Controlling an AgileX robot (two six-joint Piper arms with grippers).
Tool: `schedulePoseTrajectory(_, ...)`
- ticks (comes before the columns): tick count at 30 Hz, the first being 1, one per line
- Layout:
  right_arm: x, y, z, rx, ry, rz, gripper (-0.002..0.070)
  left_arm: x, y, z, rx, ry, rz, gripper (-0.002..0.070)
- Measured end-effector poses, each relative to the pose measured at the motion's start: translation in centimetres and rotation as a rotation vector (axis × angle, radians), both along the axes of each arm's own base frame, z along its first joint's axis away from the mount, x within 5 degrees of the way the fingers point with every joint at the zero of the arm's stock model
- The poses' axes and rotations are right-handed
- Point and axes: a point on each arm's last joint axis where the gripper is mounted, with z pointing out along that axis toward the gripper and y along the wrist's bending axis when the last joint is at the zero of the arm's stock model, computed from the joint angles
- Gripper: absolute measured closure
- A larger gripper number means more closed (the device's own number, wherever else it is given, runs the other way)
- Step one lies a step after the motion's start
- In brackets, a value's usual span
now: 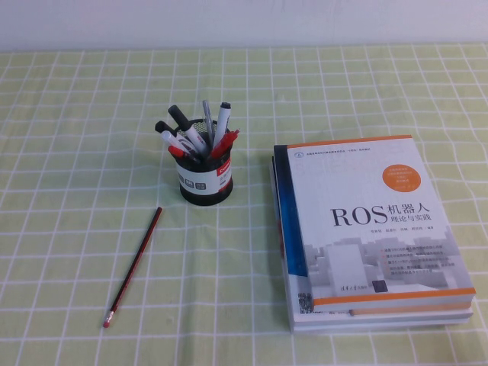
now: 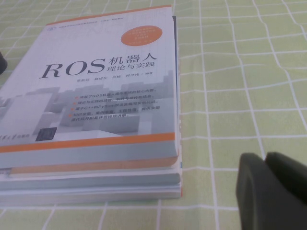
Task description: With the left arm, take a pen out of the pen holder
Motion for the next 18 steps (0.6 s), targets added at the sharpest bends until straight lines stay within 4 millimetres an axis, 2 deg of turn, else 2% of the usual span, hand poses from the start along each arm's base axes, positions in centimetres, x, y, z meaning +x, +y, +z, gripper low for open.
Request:
schedulePoseTrajectory(2,0.0,0.0,0.0,0.000,0.000,0.000,0.0688,0.1,0.0,0.5,-0.139,-0.037,0.016,0.0678)
schedulePoseTrajectory(5,0.0,0.0,0.0,0.000,0.000,0.000,0.0688,0.1,0.2,0.9,-0.226,-0.065,0.031,0.0678)
schedulePoseTrajectory(12,0.0,0.0,0.0,0.000,0.000,0.000,0.0689,0.1,0.3,1.2,-0.263,-0.099,0.050,0.0678)
schedulePoseTrajectory(16,0.0,0.0,0.0,0.000,0.000,0.000,0.0688,0.1,-0.1,1.0,-0.254,-0.026,0.013,0.0678)
schedulePoseTrajectory(18,0.0,0.0,0.0,0.000,0.000,0.000,0.0689,0.3,-0.4,2.0,-0.236,0.021,-0.013,0.0678)
